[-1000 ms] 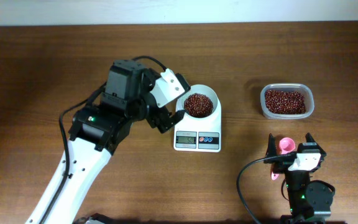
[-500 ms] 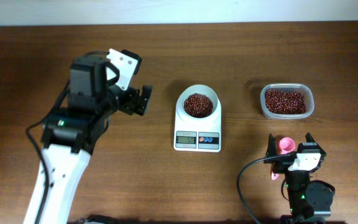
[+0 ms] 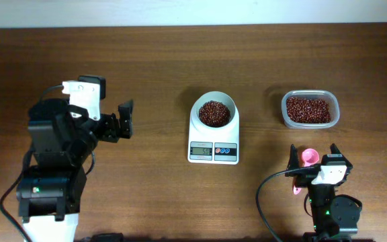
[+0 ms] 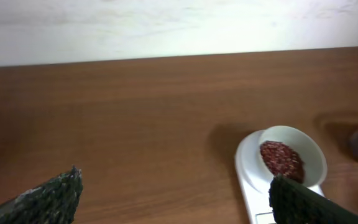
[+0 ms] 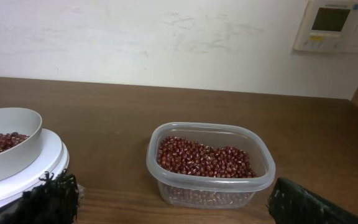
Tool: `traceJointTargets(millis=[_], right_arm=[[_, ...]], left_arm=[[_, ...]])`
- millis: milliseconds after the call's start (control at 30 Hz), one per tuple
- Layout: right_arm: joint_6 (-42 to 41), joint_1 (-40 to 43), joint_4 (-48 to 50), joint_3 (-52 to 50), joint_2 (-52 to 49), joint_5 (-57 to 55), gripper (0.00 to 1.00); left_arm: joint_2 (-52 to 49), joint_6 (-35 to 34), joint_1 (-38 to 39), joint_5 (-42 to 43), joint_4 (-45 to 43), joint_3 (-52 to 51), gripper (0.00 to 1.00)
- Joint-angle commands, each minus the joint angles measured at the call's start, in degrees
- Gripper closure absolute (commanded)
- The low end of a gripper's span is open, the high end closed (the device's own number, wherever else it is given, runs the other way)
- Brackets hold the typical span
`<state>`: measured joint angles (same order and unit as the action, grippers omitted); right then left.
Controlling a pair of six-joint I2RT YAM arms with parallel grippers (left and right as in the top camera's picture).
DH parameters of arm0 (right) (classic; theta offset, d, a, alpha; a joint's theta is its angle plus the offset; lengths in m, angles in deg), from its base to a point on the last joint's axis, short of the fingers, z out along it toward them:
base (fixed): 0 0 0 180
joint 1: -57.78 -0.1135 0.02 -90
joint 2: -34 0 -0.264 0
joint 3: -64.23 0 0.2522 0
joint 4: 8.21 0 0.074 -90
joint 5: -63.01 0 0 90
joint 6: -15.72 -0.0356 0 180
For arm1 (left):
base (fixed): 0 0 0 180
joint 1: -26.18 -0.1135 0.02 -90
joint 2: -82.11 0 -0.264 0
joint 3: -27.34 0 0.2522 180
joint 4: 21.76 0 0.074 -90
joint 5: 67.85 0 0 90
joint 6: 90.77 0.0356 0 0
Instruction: Scoop and weigh 50g on scale
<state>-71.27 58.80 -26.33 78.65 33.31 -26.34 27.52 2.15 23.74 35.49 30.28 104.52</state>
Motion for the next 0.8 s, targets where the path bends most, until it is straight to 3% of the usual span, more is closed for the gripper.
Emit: traceJointTargets(millis=[0, 67, 167, 433, 667, 767], right_arm=[[0.0, -0.3, -0.3, -0.3, 0.5, -0.3, 0.01], [0.0, -0.3, -0.3, -0.3, 0.5, -0.3, 0.01], [0.0, -0.3, -0.3, -0.3, 0.5, -0.3, 0.01], [0.0, -0.3, -0.3, -0.3, 0.5, -0.3, 0.01], [0.0, -0.3, -0.3, -0.3, 0.5, -0.3, 0.01], [0.0, -0.3, -0.3, -0.3, 0.5, -0.3, 0.01]], left_arm=[[2.4, -1.2, -0.5, 3.9, 0.1, -0.4, 0.01], [6.5, -1.0, -0.5, 5.0, 0.8, -0.4, 0.01], [14.3, 5.2, -0.5, 11.3, 4.5, -0.6, 0.01], [32.0, 5.9, -0.5, 7.8, 13.5, -0.6, 0.01], [32.4, 5.7, -0.5, 6.9, 20.9, -0.6, 0.01], [33.8, 8.0, -0.5, 11.3, 19.9, -0.6, 0.01]])
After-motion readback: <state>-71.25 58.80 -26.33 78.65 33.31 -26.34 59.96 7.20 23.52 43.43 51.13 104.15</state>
